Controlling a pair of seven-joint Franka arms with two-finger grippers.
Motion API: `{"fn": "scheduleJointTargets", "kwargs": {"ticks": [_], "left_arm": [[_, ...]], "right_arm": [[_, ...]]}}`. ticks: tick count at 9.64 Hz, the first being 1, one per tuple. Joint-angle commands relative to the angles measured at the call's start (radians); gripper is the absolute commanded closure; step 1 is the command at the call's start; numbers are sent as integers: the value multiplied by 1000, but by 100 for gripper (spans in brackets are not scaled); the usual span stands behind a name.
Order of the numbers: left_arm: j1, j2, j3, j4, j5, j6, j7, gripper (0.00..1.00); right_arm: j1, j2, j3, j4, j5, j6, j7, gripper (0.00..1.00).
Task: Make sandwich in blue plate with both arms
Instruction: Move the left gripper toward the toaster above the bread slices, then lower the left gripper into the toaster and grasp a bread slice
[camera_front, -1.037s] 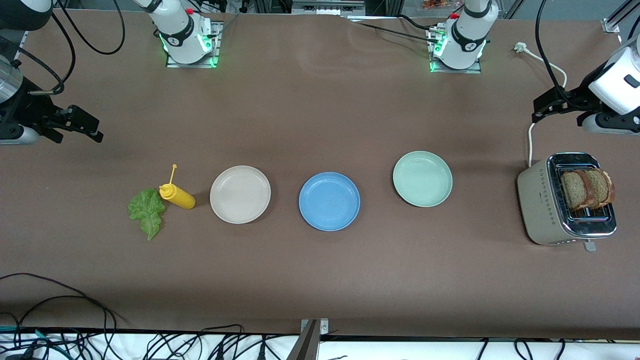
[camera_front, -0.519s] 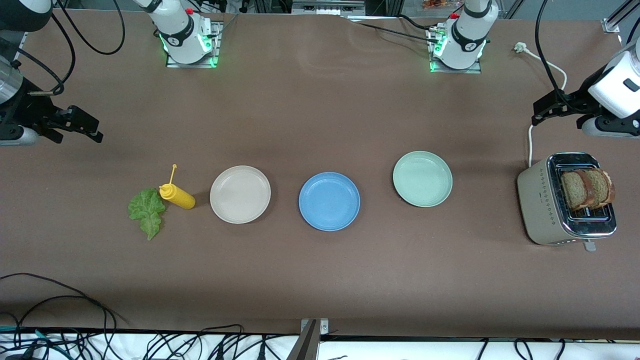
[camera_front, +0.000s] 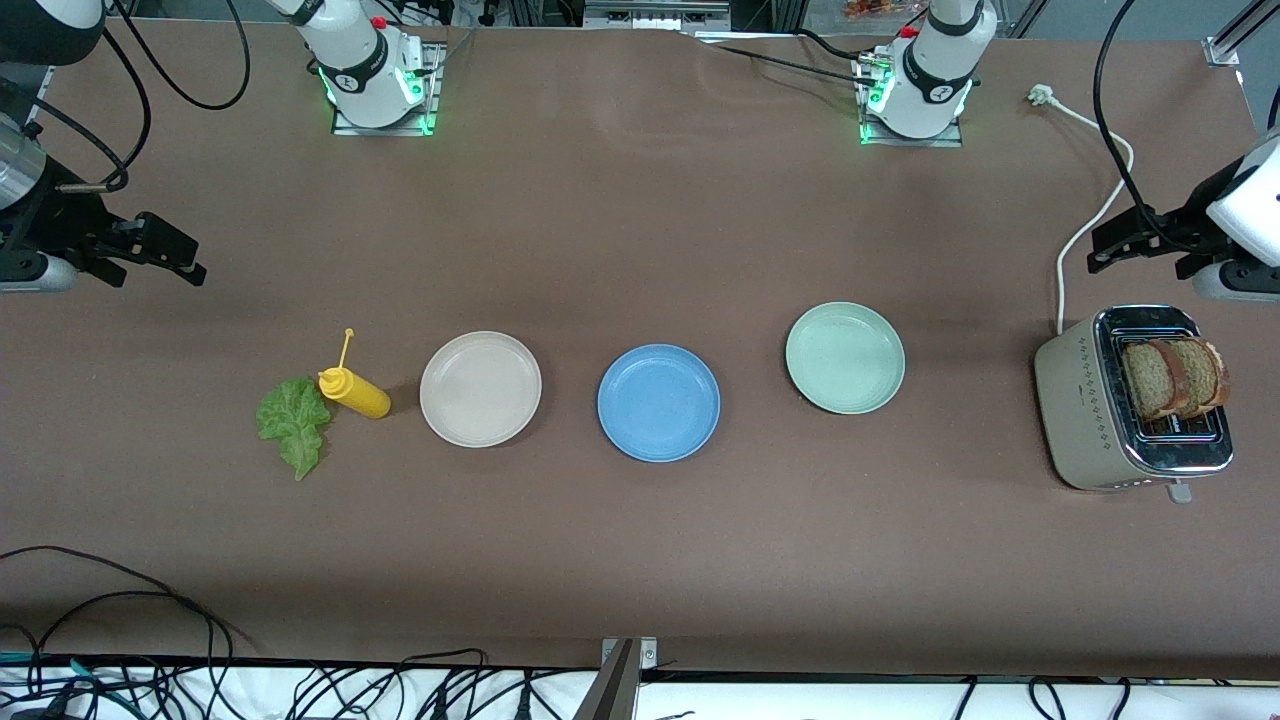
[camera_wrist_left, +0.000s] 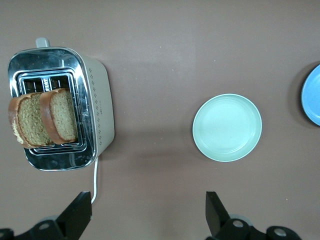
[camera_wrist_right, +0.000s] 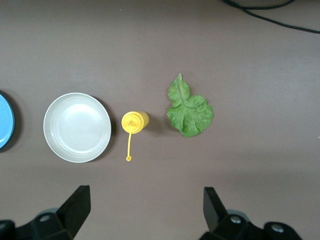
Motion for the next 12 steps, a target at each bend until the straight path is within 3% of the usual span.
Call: {"fn": "scheduleJointTargets", "kwargs": {"ticks": [1, 6, 12], "left_arm": [[4, 32, 37, 24, 19, 33, 31, 0], [17, 119, 133, 21, 17, 120, 104, 0], [32, 206, 173, 15, 19, 179, 105, 0]], "right_arm": [[-8, 4, -9, 18, -5, -20, -13, 0], [-6, 4, -9, 15, -5, -21, -9, 0], [-14, 9, -24, 21, -6, -20, -9, 0]]}}
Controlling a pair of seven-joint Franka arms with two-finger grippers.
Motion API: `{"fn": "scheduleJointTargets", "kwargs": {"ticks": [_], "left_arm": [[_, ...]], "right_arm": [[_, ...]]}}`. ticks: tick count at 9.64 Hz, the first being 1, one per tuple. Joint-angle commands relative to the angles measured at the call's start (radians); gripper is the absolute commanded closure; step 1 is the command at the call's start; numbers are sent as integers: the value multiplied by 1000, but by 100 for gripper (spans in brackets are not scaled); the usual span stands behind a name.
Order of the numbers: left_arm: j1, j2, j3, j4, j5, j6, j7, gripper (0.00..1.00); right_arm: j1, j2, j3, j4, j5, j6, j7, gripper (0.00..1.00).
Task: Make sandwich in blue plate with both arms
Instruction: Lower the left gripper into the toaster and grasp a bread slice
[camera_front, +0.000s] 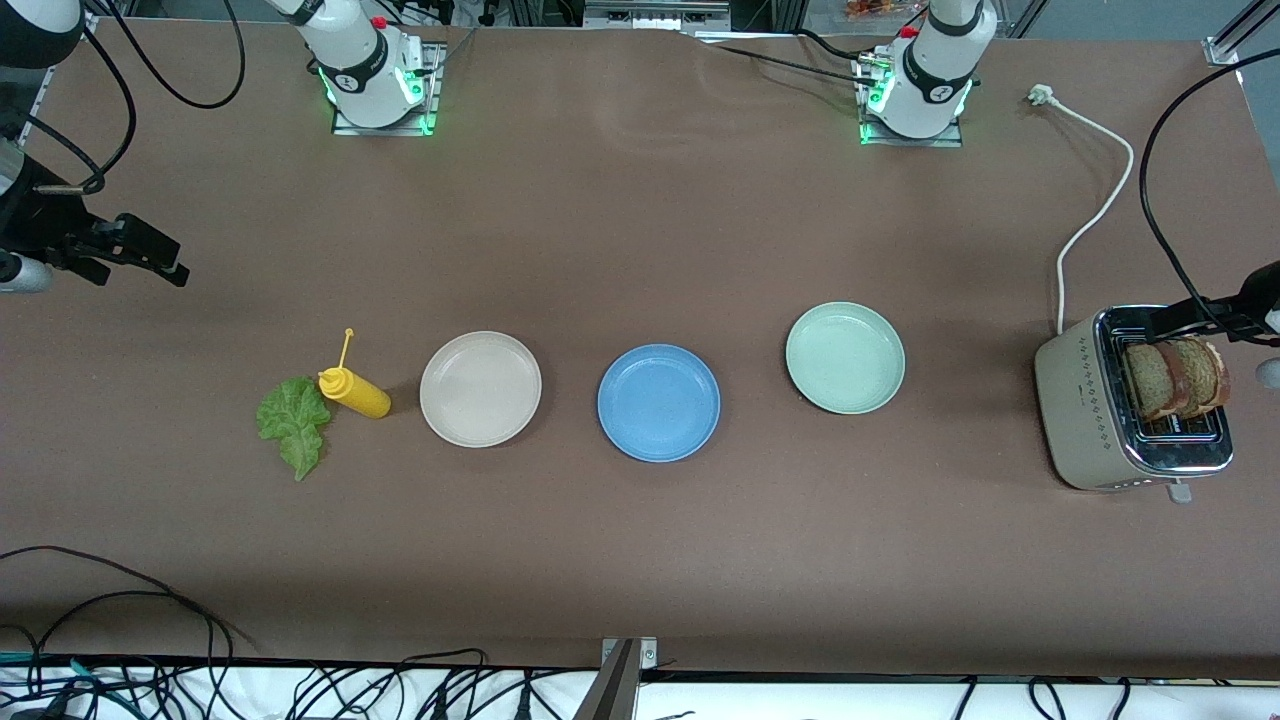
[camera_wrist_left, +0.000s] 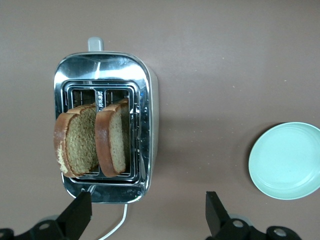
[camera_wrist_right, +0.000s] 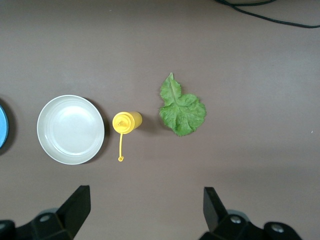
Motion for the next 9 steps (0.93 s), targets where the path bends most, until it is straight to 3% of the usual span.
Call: {"fn": "scheduleJointTargets", "kwargs": {"ticks": [1, 9], "left_arm": [[10, 52, 15, 16, 16, 29, 22, 0], [50, 183, 32, 21, -21, 138, 95, 0]], "right_arm": [[-15, 14, 0, 22, -6, -15, -5, 0], [-14, 14, 4, 25, 1, -56, 6, 0]]}}
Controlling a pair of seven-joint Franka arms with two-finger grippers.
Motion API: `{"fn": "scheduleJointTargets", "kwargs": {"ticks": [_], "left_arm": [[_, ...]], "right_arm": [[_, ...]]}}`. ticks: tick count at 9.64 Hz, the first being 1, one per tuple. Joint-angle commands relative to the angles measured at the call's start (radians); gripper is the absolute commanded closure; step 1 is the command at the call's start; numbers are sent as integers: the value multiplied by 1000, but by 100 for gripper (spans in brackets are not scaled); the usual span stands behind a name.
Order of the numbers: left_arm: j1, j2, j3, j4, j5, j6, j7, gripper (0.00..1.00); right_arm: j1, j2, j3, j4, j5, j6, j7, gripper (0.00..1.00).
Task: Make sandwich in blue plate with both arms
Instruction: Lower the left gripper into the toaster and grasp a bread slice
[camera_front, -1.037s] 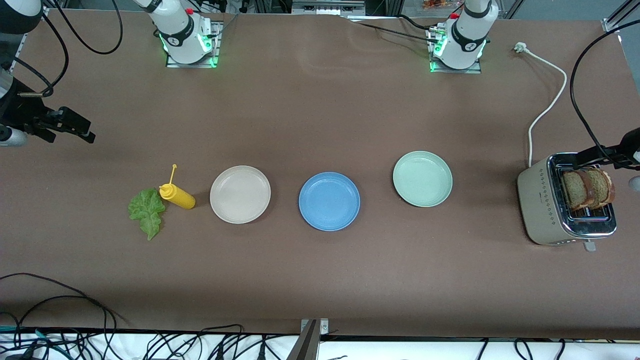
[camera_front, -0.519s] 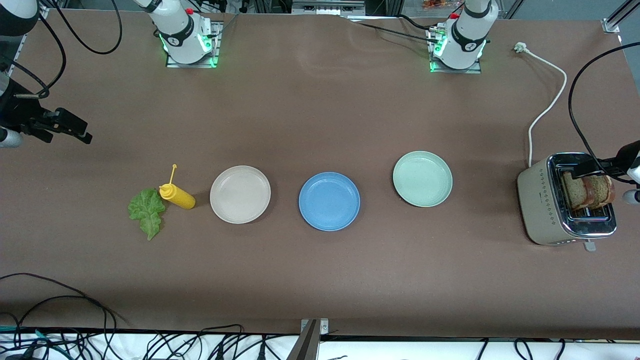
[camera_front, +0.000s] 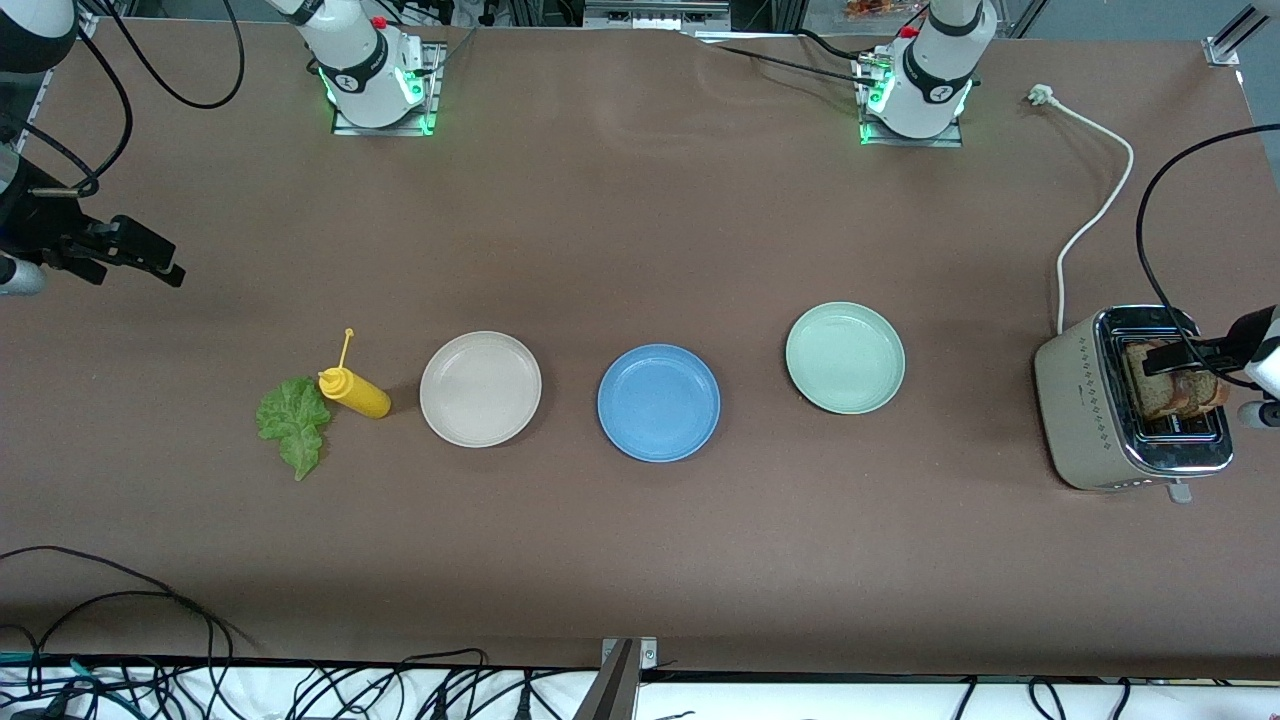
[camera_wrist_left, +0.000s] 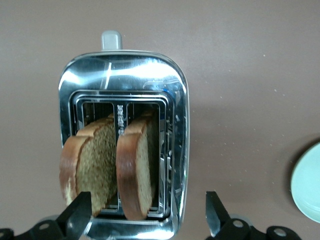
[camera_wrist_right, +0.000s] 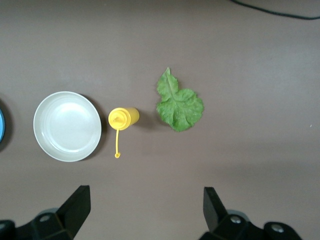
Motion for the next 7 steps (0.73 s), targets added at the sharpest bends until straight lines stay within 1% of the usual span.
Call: {"fn": "scheduleJointTargets", "kwargs": {"ticks": [1, 5, 6, 7], "left_arm": [[8, 63, 1, 25, -25, 37, 27, 0], [13, 81, 1, 18, -26, 52, 27, 0], [13, 83, 3, 18, -25, 52, 32, 11], [18, 84, 3, 17, -23, 52, 35, 60]], "right_arm": [[-4, 10, 6, 25, 1, -40, 6, 0], [-4, 11, 6, 19, 1, -41, 3, 0], [-2, 13, 6, 19, 1, -41, 1, 0], [-1, 16, 6, 21, 1, -41, -2, 0]]}}
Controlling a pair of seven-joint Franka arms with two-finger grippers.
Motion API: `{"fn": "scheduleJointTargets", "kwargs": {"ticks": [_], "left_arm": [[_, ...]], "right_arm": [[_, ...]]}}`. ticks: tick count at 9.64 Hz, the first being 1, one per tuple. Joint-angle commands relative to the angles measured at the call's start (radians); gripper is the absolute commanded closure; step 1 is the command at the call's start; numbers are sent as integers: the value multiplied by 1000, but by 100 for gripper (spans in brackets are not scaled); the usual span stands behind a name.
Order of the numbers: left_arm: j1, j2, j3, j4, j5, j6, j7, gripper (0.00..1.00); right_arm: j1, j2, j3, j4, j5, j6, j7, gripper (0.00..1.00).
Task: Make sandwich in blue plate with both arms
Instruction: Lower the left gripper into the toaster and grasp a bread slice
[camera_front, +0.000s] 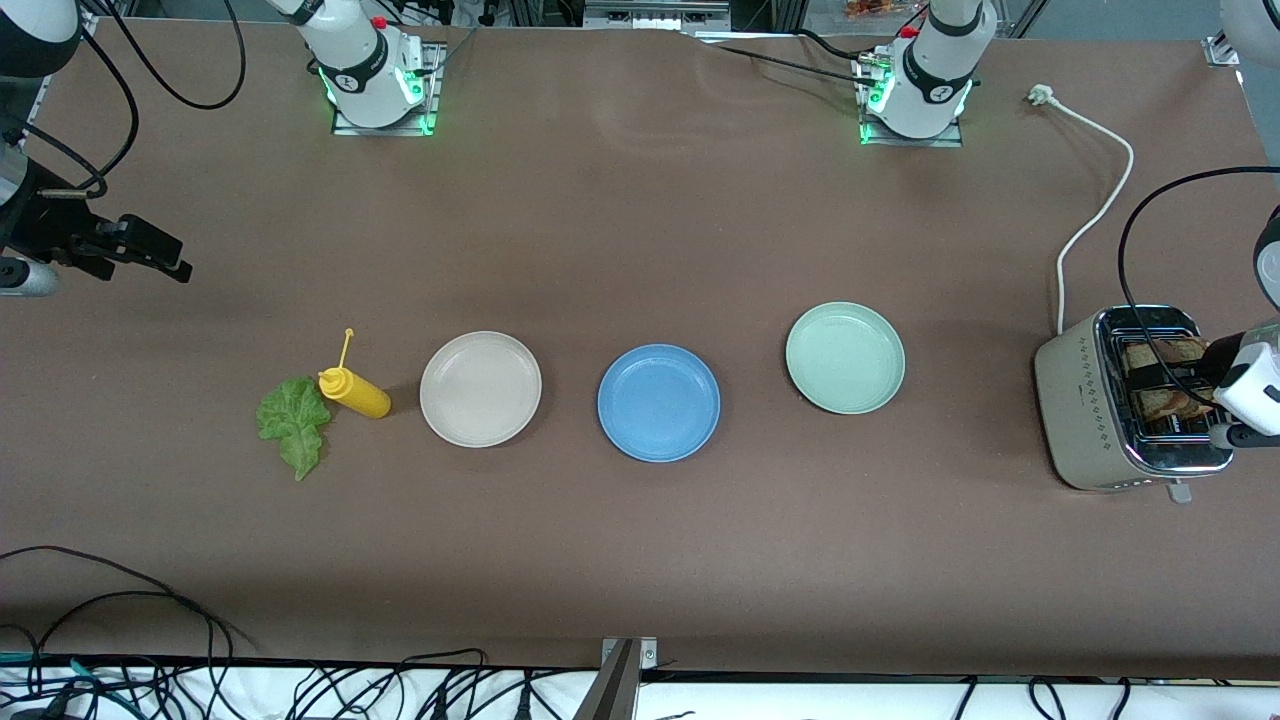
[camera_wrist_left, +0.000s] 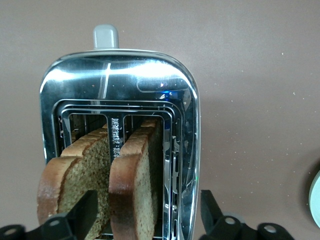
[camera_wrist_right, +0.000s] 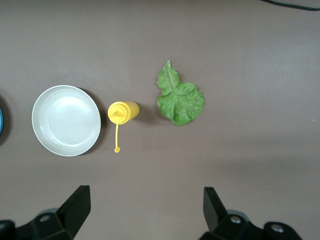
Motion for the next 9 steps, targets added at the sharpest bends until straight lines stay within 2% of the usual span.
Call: {"fn": "scheduleJointTargets", "kwargs": {"ticks": [1, 2, 9], "left_arm": [[14, 16, 1, 16, -18, 1, 35, 86], [14, 16, 3, 16, -16, 1, 35, 100], [14, 13, 1, 16, -15, 1, 35, 100]], "right_arm": [[-1, 11, 4, 21, 1, -19, -3, 0], [-1, 11, 4, 21, 1, -18, -6, 0], [5, 14, 11, 24, 1, -18, 0, 0]]}}
